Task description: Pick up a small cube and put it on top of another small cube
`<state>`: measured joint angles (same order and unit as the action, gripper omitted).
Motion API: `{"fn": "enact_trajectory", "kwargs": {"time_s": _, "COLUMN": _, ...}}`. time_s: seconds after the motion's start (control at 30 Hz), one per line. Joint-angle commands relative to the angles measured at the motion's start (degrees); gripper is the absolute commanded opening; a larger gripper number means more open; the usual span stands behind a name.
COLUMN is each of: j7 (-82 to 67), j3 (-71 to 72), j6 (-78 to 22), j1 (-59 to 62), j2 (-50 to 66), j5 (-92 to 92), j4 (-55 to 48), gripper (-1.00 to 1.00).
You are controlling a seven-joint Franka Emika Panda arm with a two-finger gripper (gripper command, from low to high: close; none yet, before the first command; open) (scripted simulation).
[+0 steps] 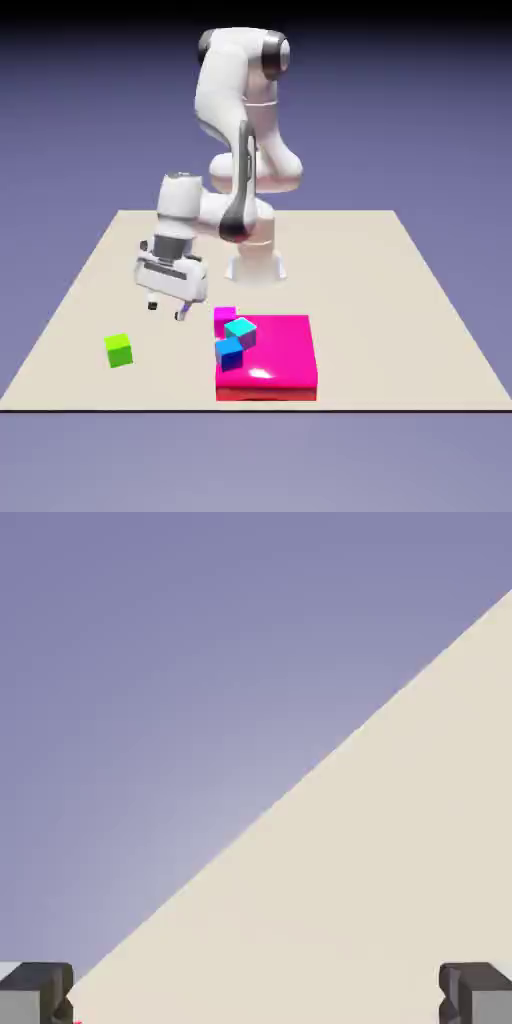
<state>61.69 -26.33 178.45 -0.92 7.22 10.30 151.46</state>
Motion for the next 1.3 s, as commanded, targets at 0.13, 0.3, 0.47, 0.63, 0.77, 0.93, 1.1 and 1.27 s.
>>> {"fn": "enact_trajectory", "kwargs": {"time_s": 0.13, "j7": 5.01, "j3": -6.86, "j6": 1.16, "j1": -0.08, "j2": 10.39, "j5": 2.68, "j4": -2.48, "gripper": 0.00}}
{"fn": "enact_trajectory", "kwargs": {"time_s": 0.3, "j7": 5.65, "j3": -2.04, "j6": 4.11, "j1": 6.14, "j2": 16.14, "j5": 3.16, "j4": -4.97, "gripper": 0.00}}
{"fn": "enact_trajectory", "kwargs": {"time_s": 0.47, "j7": 5.36, "j3": 7.86, "j6": 8.72, "j1": 16.51, "j2": 22.92, "j5": 3.22, "j4": -8.44, "gripper": 0.00}}
{"fn": "enact_trajectory", "kwargs": {"time_s": 0.63, "j7": 5.45, "j3": 4.95, "j6": 7.37, "j1": 13.47, "j2": 20.93, "j5": 3.20, "j4": -7.42, "gripper": -1.00}}
{"fn": "enact_trajectory", "kwargs": {"time_s": 0.77, "j7": 5.68, "j3": -2.96, "j6": 3.68, "j1": 5.17, "j2": 15.51, "j5": 3.15, "j4": -4.65, "gripper": -1.00}}
{"fn": "enact_trajectory", "kwargs": {"time_s": 0.93, "j7": 7.41, "j3": -5.90, "j6": 0.40, "j1": 0.94, "j2": 10.98, "j5": 2.38, "j4": -2.69, "gripper": -1.00}}
{"fn": "enact_trajectory", "kwargs": {"time_s": 1.1, "j7": 15.33, "j3": 4.48, "j6": -4.36, "j1": 6.06, "j2": 5.50, "j5": -1.29, "j4": -1.71, "gripper": -1.00}}
{"fn": "enact_trajectory", "kwargs": {"time_s": 1.27, "j7": 23.26, "j3": 14.87, "j6": -9.12, "j1": 11.17, "j2": 0.02, "j5": -4.97, "j4": -0.72, "gripper": -1.00}}
